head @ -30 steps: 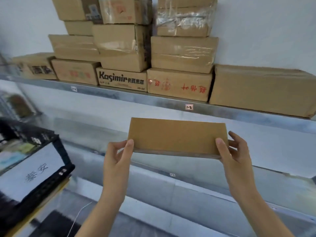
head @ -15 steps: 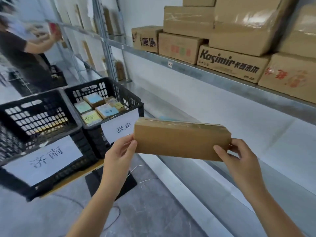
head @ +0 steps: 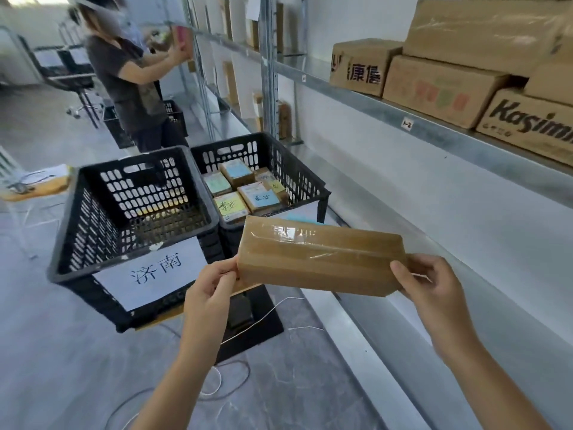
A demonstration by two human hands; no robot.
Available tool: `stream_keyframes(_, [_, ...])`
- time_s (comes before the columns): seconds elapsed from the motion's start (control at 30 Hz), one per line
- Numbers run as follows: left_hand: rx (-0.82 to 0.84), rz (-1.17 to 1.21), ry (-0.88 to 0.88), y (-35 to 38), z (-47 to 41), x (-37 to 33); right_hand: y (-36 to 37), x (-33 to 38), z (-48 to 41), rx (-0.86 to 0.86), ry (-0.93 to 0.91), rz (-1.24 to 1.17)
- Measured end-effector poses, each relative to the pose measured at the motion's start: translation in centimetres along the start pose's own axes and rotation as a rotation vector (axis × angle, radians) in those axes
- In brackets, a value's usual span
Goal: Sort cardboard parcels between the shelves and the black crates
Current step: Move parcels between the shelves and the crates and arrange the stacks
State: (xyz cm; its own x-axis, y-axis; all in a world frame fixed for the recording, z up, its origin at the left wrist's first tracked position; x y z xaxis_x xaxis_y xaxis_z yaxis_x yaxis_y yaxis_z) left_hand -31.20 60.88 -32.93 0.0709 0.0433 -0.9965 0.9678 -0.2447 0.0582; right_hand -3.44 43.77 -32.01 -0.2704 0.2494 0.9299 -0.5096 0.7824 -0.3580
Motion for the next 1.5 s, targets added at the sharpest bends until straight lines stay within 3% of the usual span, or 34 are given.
stream_keyframes(0.13, [-0.020, 0.055, -0.035, -1.4, -2.5, 0.0, 3.2, 1.0, -2.0, 0.107, -0.063, 0.099])
stream_keyframes(0.53, [-0.089, 0.241, -0.092, -6.1, -12.4, -0.5, 13.1, 5.7, -7.0, 0.222, -0.248, 0.198])
stream_keyframes(0.8, [-0.086, 0.243, -0.216, -11.0, -17.8, 0.0, 20.4, 8.9, -8.6, 0.259, -0.336, 0.141])
stream_keyframes(1.0, [-0.015, 0.315, -0.295, -14.4, -21.7, -0.1, 24.8, 12.7, -11.6, 0.386, -0.353, 0.057])
stream_keyframes(1.17, [-0.015, 0.380, -0.283, -16.4, -25.0, -1.6, 29.2, 16.0, -14.3, 0.451, -0.185, -0.065])
stream_keyframes(1.33, [-0.076, 0.416, -0.221, -16.4, -27.2, -1.9, 35.8, 17.3, -15.0, 0.583, 0.138, -0.531])
stream_keyframes(1.5, [-0.147, 0.485, -0.215, -15.9, -29.2, -0.7, 41.5, 17.5, -16.1, 0.774, 0.244, -0.568])
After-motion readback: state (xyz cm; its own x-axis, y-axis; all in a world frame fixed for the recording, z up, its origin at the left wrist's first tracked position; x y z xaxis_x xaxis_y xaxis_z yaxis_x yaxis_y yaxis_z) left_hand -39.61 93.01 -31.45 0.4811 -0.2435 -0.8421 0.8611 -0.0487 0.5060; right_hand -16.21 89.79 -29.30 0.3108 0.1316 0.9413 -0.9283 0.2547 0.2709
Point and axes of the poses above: each hand's wrist, its own z-axis away from the middle knuckle, its own y-axis out of the palm, x = y × z, the point moved 3 cm from there along -z, towards the middle knuckle, and after that the axes turned 9 degrees about z, right-handed, at the moved point
